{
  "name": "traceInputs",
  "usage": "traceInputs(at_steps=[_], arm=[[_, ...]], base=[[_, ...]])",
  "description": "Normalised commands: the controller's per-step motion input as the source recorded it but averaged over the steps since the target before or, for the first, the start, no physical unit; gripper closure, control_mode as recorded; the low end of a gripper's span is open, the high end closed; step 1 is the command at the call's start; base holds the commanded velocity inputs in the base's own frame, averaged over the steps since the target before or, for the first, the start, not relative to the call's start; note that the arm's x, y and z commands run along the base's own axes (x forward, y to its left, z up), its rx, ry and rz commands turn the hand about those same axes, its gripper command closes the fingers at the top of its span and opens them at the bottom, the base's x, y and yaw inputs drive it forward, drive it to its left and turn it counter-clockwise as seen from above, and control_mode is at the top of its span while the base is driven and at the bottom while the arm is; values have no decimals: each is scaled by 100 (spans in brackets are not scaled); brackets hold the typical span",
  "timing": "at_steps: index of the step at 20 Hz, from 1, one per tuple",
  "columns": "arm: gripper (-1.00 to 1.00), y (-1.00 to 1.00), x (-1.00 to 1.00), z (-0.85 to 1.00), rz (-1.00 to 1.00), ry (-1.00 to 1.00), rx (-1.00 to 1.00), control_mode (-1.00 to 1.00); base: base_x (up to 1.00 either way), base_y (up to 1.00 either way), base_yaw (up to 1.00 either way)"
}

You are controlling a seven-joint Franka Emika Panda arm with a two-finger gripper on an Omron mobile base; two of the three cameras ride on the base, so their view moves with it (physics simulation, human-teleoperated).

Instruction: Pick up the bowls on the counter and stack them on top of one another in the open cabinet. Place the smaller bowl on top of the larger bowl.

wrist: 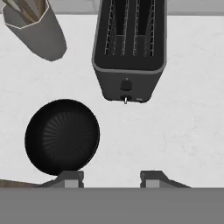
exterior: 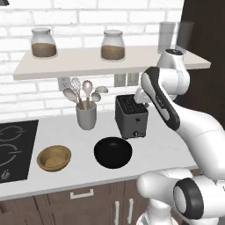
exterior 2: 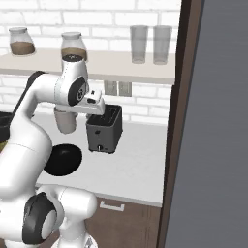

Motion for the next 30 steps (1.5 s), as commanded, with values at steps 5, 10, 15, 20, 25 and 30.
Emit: traceInputs(at_steps=[5,10,15,20,25,30], arm=[[-100,0,-46,0,0,-1,0,-100],[-100,0,-83,0,1,-7,3,-100],[-100,1,-61,-22,-1,2,4,-100],[-100,0,-8,-59,0,3,1,-100],[-100,6,1,-52,0,5,7,-100],[-100,48,0,-33,0,0,6,-100]], base=[[0,0,0],[0,0,0],[0,0,0],[0,0,0],[0,0,0],[0,0,0]])
